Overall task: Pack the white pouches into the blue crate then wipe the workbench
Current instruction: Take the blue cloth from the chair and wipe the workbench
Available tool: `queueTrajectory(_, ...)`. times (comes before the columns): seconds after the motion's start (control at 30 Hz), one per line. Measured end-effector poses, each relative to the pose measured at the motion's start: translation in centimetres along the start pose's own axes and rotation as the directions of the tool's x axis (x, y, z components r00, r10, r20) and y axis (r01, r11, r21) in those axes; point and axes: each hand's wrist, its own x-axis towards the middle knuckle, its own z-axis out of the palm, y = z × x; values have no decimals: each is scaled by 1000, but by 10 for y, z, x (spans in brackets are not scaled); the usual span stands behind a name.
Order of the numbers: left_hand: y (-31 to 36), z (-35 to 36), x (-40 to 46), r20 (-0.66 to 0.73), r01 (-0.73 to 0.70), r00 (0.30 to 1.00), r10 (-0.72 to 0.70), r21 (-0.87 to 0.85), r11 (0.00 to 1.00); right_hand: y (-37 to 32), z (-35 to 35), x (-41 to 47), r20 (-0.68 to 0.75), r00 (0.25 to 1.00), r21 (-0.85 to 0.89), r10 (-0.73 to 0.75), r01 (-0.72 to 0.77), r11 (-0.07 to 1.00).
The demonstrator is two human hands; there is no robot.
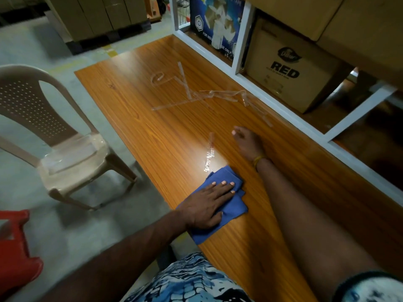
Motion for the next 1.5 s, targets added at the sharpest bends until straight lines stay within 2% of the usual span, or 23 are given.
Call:
queueTrajectory(0.1, 15, 11, 24, -21, 4, 1000, -4, 34, 999, 54, -20, -41, -186, 977, -152, 104, -133, 979)
queueTrajectory(0.2, 20, 10, 62, -81, 85, 993, -85, -5, 996, 90, -19, -101, -308, 949, -217, 67, -138, 966)
queueTrajectory(0.3, 9, 0, 97, -111, 240, 963, -245, -60, 969, 96, -2, -142, -274, 962, -340, -2, -95, 936)
queueTrajectory(0.4, -14, -5, 115, -154, 334, 930, -334, -24, 942, 84, 11, -149, -234, 972, -469, 18, -130, 873)
queueTrajectory(0.5, -36, -16, 113, -177, 430, 888, -425, -9, 903, 70, 18, -140, -167, 986, -515, 29, -113, 850)
queueTrajectory(0.6, -49, -24, 93, -207, 600, 784, -585, 10, 800, 64, 23, -128, -113, 993, -556, 43, -99, 826)
queueTrajectory(0.73, -63, -24, 38, -312, 801, 570, -760, 5, 599, 58, 27, -118, -65, 997, -574, 33, -64, 816)
queueTrajectory(0.83, -62, -22, 8, -328, 886, 434, -839, -12, 464, 54, 28, -114, -36, 999, -582, 26, -43, 812)
queueTrajectory(0.97, -22, -10, 7, -312, 919, 370, -875, -16, 394, 51, 30, -110, -30, 999, -577, 19, -33, 816)
queueTrajectory(1.03, 0, -2, 13, -307, 911, 380, -873, -42, 411, 50, 30, -111, -39, 999, -572, 20, -39, 819)
queueTrajectory(1.2, 5, -1, 30, -288, 857, 493, -821, -5, 516, 49, 29, -112, -40, 999, -549, 17, -37, 835)
queueTrajectory(1.37, -19, -9, 67, -196, 612, 783, -591, 69, 788, 53, 24, -114, -53, 998, -501, 22, -46, 864)
queueTrajectory(1.5, -46, -17, 99, -127, 395, 914, -385, 72, 916, 52, 27, -107, -127, 990, -505, 60, -117, 855)
